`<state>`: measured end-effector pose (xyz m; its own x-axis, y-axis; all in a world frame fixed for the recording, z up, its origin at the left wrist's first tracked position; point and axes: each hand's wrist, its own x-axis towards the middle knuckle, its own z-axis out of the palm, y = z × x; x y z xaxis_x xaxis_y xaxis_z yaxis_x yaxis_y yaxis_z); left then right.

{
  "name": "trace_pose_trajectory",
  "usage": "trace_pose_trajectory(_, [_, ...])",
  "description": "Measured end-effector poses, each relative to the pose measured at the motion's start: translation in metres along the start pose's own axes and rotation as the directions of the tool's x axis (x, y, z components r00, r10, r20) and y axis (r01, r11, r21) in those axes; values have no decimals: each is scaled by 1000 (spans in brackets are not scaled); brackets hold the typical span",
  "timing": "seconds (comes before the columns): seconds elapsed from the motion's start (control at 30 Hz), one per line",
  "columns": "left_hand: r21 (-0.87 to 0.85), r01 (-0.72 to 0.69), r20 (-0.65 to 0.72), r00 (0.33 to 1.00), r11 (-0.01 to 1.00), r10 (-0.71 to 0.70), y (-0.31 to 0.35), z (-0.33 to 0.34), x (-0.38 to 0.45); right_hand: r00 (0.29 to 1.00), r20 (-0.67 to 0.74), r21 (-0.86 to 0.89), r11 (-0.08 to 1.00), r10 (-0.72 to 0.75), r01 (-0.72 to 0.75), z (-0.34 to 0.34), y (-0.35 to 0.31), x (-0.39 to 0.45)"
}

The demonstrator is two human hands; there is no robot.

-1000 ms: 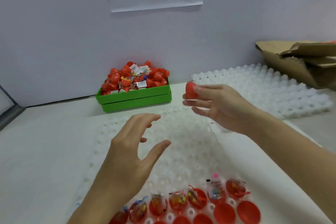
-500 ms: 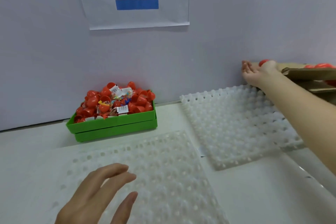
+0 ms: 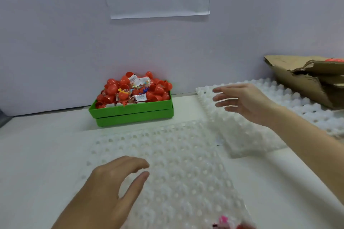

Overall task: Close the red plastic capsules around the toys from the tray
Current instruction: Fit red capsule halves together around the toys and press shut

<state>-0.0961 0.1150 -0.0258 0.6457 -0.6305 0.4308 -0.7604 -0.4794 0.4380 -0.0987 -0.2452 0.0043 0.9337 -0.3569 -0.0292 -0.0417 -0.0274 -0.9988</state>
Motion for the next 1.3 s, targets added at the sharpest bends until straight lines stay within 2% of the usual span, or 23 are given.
trace_pose_trajectory(0.1, [0,99,91,991,995,-99,0,-3,-5,978,156,-375,908,-135,185,25,0,-40])
trace_pose_trajectory(0.17, [25,128,124,984,992,-130,2,-4,-6,953,246,-515,809,-177,283,37,-3,-66])
trace_pose_trajectory(0.33, [38,150,155,976,988,-154,3,-2,-7,924,320,-533,766,-211,360,54,5,-116])
trace_pose_trajectory(0.53, [34,144,157,977,989,-148,2,-1,-8,915,328,-457,809,-234,371,52,13,-142])
trace_pose_trajectory(0.77, [74,104,132,985,992,-113,6,-3,-5,854,519,-568,733,-33,373,30,-3,-151])
trace_pose_trajectory(1.1, [113,71,100,992,991,-82,12,1,-6,713,652,-667,644,259,375,28,-8,-163])
trace_pose_trajectory(1.3, [124,91,118,987,988,-106,15,-1,-7,763,588,-752,529,268,394,38,-4,-171])
